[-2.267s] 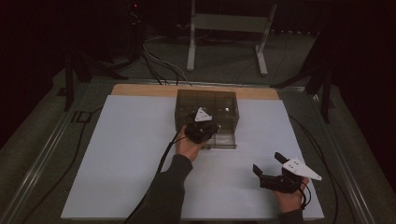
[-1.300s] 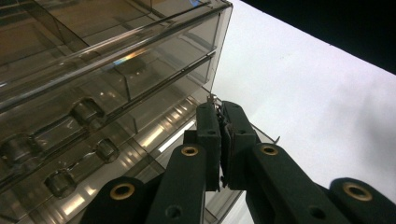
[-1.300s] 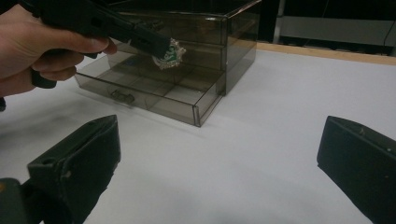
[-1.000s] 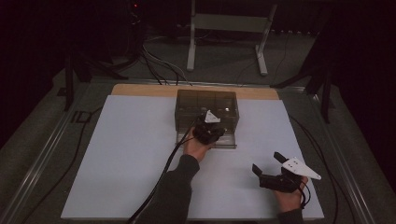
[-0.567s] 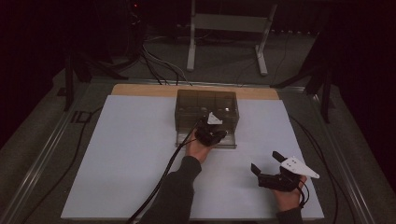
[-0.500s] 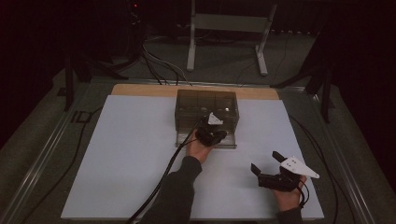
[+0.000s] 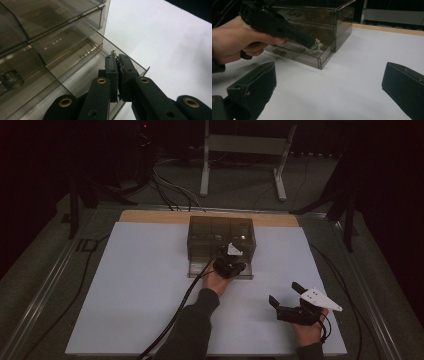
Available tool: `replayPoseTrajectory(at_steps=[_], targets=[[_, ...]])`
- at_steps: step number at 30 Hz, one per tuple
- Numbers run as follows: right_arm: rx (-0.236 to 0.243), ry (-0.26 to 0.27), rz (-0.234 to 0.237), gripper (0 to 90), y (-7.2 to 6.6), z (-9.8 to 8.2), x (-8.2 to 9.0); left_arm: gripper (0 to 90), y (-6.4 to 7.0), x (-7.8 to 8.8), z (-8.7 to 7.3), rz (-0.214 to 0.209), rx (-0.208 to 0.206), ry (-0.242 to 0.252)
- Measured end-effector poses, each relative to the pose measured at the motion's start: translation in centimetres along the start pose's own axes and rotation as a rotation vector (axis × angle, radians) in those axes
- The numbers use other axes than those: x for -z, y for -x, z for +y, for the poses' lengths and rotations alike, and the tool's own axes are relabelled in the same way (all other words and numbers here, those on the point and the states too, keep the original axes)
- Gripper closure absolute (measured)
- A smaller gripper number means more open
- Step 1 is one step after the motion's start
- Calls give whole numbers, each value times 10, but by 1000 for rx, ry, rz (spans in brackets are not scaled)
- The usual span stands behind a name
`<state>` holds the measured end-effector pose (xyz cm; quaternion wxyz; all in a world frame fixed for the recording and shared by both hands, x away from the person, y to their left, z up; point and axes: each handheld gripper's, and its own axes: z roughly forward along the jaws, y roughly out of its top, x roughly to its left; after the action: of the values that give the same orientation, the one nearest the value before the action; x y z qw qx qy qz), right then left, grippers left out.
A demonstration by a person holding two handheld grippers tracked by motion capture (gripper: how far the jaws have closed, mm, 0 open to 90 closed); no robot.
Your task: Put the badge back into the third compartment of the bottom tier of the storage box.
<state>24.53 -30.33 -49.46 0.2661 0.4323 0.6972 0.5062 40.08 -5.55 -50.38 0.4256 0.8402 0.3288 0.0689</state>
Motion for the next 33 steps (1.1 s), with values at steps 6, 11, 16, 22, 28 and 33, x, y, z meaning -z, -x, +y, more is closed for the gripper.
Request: replayPoseTrajectory(at_steps=[6,11,16,22,28,33], targets=[[1,-1,0,1,0,0,0,882,0,-5,-2,4,9,-17],[-1,0,-1,1,0,0,0,823,-1,-5,-4,40,12,-19],[-3,1,-1,1,0,0,1,458,-1,10,-4,109,43,67],[0,0,-1,1,0,0,0,176,-3,28,-4,167,39,103],[-2,-1,0,1,-1,0,0,88,-9,48,-5,178,23,120],[1,-3,2,1,-1,0,0,20,-14,69,-7,164,34,151]])
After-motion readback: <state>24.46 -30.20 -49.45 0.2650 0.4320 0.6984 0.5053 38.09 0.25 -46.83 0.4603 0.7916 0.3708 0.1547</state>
